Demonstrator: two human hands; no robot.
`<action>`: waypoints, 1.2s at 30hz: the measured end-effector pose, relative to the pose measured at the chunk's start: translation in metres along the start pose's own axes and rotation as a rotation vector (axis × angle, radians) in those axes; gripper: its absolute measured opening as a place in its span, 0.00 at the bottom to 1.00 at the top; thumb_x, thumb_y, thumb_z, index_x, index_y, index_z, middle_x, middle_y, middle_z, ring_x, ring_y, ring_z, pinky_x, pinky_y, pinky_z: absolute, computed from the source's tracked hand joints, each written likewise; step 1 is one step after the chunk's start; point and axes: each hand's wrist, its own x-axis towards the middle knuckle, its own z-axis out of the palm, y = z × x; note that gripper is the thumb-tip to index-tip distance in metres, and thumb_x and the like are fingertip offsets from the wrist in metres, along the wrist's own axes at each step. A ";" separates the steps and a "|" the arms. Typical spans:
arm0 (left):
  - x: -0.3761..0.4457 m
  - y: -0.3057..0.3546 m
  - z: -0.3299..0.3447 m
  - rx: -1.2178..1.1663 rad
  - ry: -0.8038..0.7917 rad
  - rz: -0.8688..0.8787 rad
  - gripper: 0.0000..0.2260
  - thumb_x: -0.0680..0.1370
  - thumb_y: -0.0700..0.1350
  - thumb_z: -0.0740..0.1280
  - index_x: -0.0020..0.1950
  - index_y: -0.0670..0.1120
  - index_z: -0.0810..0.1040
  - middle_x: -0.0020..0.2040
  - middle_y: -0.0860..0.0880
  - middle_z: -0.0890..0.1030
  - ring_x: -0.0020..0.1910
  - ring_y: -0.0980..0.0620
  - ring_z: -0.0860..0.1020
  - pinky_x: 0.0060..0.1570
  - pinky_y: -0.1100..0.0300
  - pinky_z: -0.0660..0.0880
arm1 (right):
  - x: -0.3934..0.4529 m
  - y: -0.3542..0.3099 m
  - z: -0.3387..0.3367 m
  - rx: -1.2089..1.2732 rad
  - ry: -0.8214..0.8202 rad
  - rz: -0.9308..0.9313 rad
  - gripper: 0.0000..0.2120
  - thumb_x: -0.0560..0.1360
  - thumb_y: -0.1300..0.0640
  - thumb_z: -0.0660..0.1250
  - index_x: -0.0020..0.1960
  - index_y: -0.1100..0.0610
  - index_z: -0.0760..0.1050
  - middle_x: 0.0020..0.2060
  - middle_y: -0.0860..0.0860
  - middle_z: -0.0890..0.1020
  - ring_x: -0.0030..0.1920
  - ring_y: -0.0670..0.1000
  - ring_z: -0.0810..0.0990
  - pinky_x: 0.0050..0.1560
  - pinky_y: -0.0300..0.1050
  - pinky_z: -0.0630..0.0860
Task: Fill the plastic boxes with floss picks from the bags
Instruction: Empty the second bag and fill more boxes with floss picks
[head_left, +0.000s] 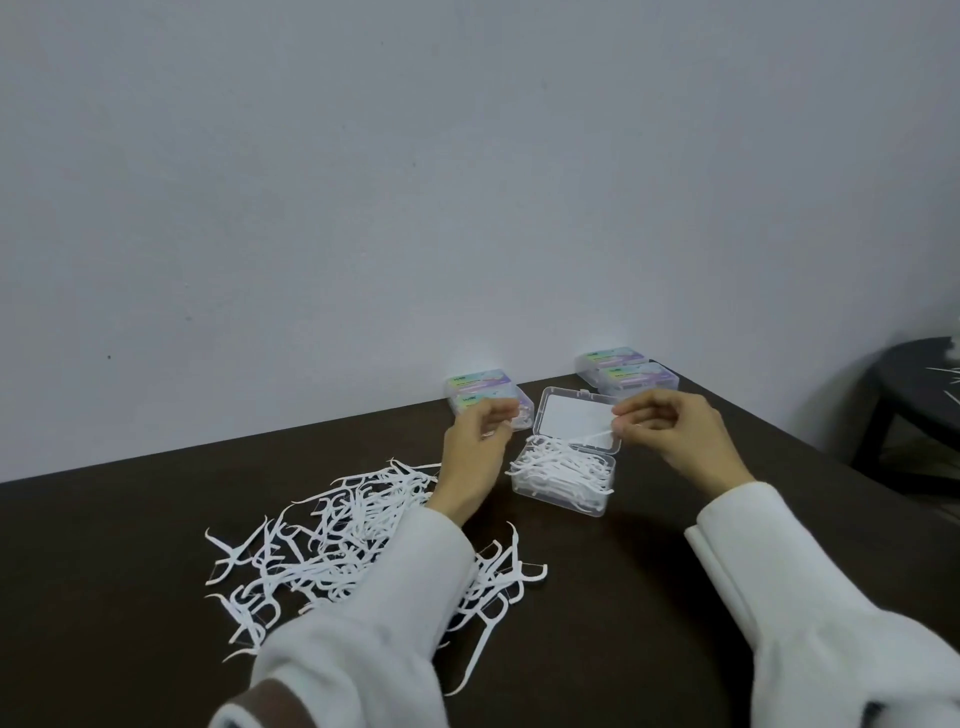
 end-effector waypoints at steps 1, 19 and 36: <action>0.000 -0.002 0.000 -0.010 -0.035 -0.048 0.12 0.79 0.35 0.62 0.60 0.43 0.77 0.59 0.48 0.79 0.58 0.54 0.76 0.63 0.60 0.71 | 0.000 0.000 0.001 0.000 0.016 -0.001 0.07 0.68 0.66 0.73 0.44 0.58 0.80 0.37 0.49 0.82 0.34 0.41 0.80 0.36 0.24 0.73; 0.000 0.002 -0.015 -0.088 -0.503 -0.239 0.30 0.73 0.27 0.65 0.73 0.43 0.63 0.71 0.44 0.68 0.70 0.48 0.68 0.69 0.55 0.66 | -0.001 0.002 0.000 -0.365 -0.493 -0.001 0.19 0.65 0.51 0.77 0.53 0.46 0.75 0.53 0.46 0.78 0.52 0.46 0.75 0.49 0.34 0.72; 0.009 0.004 -0.035 0.027 -0.457 -0.150 0.20 0.67 0.34 0.75 0.58 0.42 0.79 0.51 0.44 0.83 0.50 0.52 0.82 0.55 0.61 0.77 | -0.003 0.001 0.001 -0.257 -0.335 -0.100 0.11 0.67 0.64 0.75 0.44 0.52 0.80 0.39 0.49 0.83 0.37 0.40 0.81 0.45 0.31 0.77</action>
